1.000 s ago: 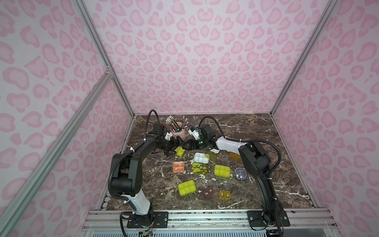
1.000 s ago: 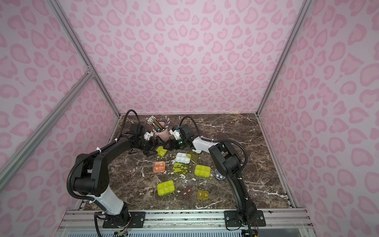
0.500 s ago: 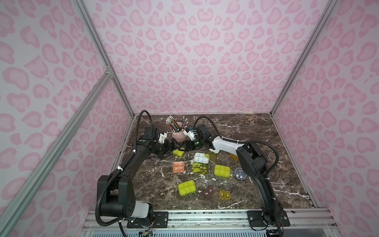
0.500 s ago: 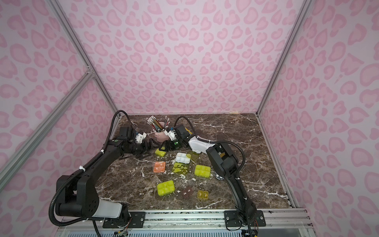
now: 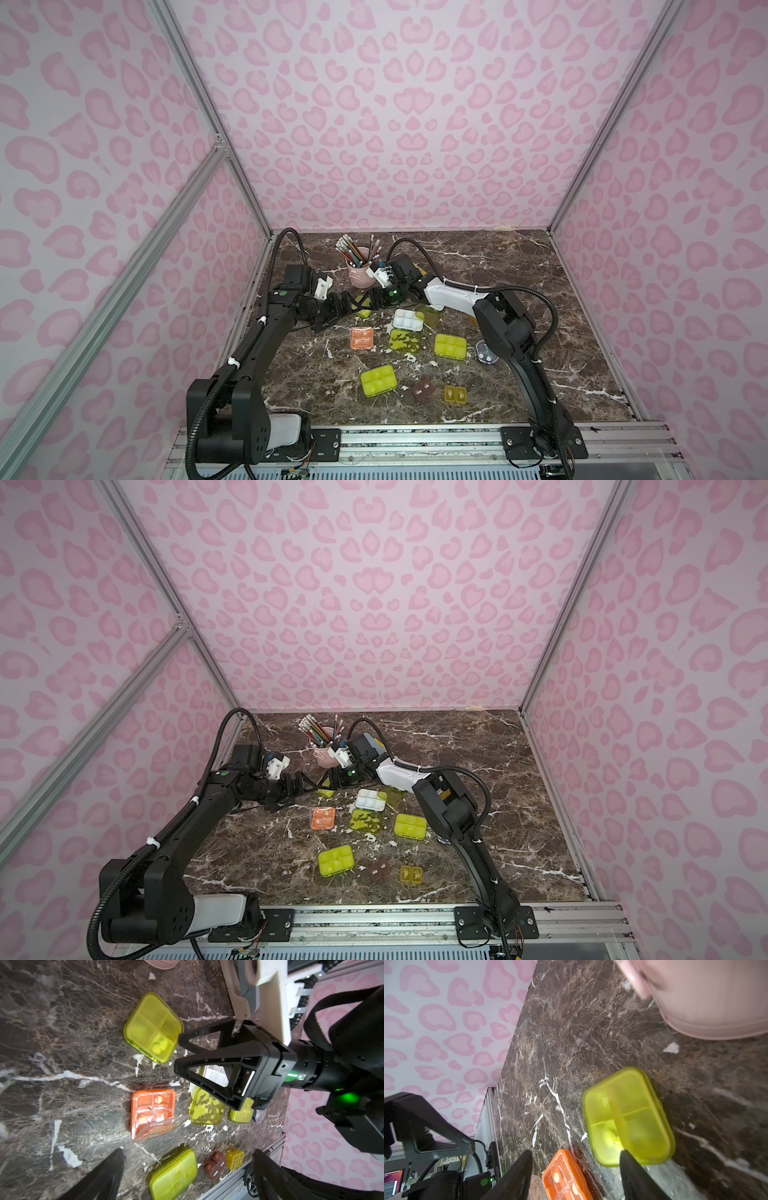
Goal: Close pillboxes
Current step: Close the lid on the pillbox.
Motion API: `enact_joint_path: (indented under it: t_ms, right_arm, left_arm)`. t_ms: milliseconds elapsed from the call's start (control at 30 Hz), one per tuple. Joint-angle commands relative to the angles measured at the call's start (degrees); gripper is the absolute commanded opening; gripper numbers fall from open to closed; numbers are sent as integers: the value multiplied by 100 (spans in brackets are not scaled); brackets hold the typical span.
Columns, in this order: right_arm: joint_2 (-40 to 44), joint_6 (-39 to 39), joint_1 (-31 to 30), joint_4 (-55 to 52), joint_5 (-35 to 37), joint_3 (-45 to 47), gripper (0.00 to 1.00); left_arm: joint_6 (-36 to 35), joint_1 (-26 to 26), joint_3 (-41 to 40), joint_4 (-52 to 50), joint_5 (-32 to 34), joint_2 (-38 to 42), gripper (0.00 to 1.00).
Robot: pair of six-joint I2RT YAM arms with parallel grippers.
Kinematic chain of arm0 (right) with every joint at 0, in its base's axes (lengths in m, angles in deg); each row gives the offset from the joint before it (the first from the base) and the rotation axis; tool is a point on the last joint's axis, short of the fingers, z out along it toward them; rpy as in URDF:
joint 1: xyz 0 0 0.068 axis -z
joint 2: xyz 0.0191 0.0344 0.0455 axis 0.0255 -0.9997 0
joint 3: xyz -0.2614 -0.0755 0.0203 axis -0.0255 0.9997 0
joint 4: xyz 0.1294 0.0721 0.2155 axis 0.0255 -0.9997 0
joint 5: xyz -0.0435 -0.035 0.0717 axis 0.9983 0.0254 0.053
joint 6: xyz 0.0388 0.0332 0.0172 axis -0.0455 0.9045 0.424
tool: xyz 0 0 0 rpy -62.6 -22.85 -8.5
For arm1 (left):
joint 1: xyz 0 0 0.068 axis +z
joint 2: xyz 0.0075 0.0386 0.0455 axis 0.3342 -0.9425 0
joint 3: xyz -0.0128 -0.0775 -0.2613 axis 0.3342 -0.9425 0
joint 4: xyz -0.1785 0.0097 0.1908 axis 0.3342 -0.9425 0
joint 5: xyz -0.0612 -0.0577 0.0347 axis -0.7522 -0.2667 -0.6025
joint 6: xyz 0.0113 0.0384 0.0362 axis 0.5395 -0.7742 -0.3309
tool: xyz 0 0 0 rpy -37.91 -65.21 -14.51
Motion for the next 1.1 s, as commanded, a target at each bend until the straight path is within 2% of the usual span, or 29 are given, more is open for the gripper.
enact_joint_path:
  t_ms: [0, 167, 333, 533, 667, 1067]
  right_arm:
    - [12, 109, -10, 7, 48, 13, 68]
    - [41, 438, 29, -309, 290, 39, 68]
    - [347, 1031, 128, 342, 157, 613, 68]
    - [371, 1650, 245, 973, -11, 988, 67]
    - [334, 1889, 274, 1218, -44, 1084, 66]
    - [273, 2191, 287, 1373, 59, 1155, 66]
  left_arm:
    - [-120, 29, 113, -88, 5, -129, 97]
    - [-46, 52, 685, -222, -107, -672, 97]
    - [119, 74, 1139, -87, -163, -1233, 95]
    - [320, 120, 1378, 264, -290, -1914, 86]
    - [381, 199, 1456, 530, -403, -2377, 71]
    - [208, 348, 1630, 897, -329, -3186, 66]
